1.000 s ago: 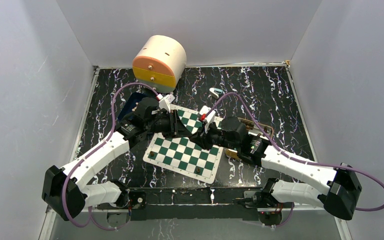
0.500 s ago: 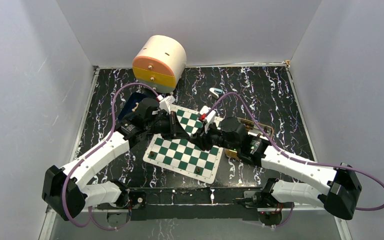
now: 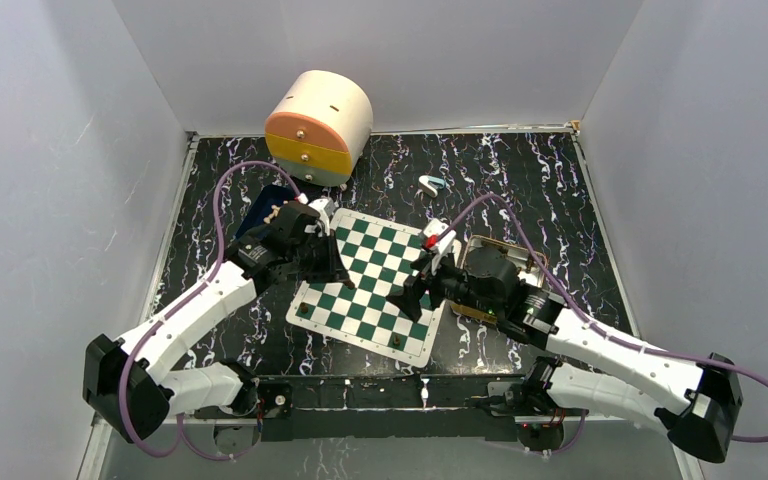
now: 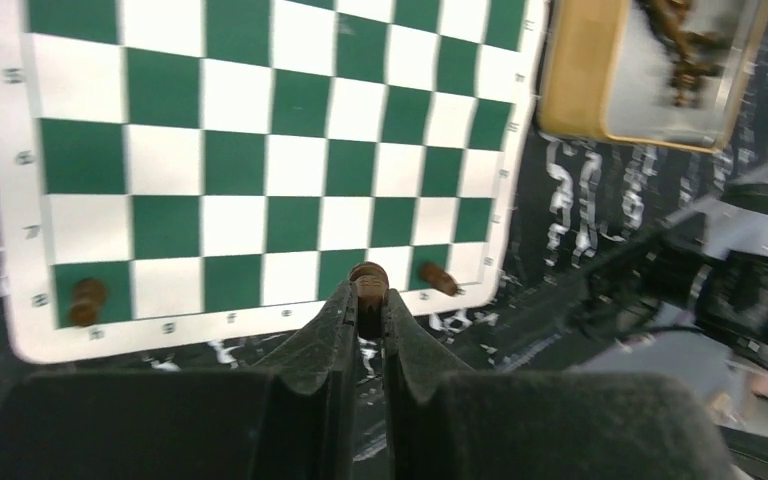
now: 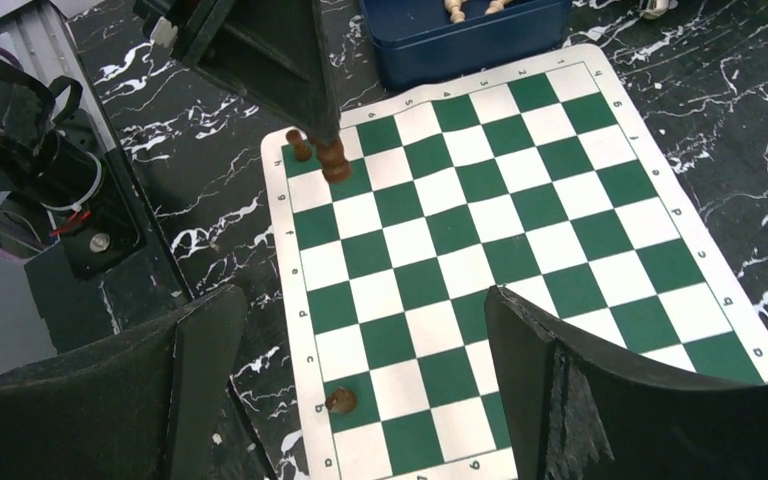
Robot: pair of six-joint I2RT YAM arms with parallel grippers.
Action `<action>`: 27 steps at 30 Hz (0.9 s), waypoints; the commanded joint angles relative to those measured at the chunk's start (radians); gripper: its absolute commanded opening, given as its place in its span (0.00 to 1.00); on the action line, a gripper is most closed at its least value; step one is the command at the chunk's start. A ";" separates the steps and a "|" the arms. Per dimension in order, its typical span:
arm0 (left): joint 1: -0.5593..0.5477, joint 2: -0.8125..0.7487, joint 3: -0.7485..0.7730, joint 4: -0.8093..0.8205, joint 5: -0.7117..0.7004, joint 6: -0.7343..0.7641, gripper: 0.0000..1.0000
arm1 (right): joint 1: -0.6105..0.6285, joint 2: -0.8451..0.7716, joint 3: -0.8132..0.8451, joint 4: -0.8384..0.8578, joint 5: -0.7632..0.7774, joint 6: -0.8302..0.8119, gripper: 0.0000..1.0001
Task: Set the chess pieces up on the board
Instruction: Place the chess piece on the chessboard.
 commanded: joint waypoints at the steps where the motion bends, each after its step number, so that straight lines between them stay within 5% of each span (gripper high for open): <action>1: -0.010 -0.048 0.005 -0.109 -0.236 0.043 0.00 | 0.001 -0.066 -0.021 -0.043 0.055 0.015 0.99; 11: -0.021 -0.059 -0.104 -0.117 -0.438 0.007 0.00 | 0.000 -0.122 -0.045 -0.093 0.100 0.015 0.99; 27: -0.029 -0.045 -0.250 0.006 -0.401 -0.011 0.00 | 0.000 -0.102 -0.063 -0.088 0.080 0.025 0.99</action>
